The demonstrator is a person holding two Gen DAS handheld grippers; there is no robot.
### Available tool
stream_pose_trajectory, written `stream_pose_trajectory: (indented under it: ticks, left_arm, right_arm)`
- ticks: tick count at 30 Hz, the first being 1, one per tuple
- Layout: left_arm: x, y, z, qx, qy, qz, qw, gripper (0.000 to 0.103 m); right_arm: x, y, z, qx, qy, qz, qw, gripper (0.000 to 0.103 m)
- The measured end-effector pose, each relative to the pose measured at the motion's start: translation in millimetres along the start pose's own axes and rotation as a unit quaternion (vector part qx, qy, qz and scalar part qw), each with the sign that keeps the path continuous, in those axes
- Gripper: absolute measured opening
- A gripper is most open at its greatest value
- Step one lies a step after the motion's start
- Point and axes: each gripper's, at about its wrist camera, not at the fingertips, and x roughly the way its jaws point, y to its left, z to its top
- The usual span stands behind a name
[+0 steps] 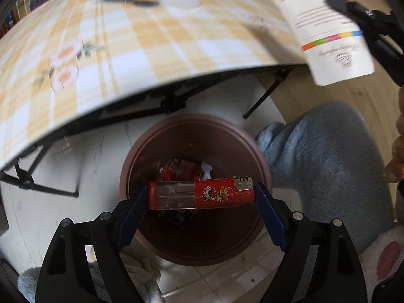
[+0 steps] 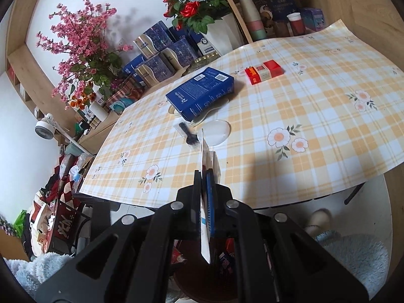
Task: Collect trash
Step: 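Carry the lighter over the trash bin and open the left tool while the right tool lifts the packet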
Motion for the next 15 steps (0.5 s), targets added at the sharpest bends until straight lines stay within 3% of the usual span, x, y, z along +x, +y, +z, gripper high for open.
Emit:
stream_pose_trajectory:
  ticks: [4,7,15]
  left_arm:
    - [7,10,-5,-0.022,0.013,-0.008,0.9997,0.083]
    - [2,17,-4,-0.037,0.003,-0.020,0.9991,0.089]
    - [-38,36,0,-0.080,-0.079,-0.016,0.9936,0.092]
  right_arm:
    - [3,1,-3,-0.005,0.006,-0.002,1.000,0.008]
    - [7,3,-5,-0.005,0.012,-0.001,1.000,0.008]
    - [11,10,-12,-0.013,0.022,0.002,1.000,0.008]
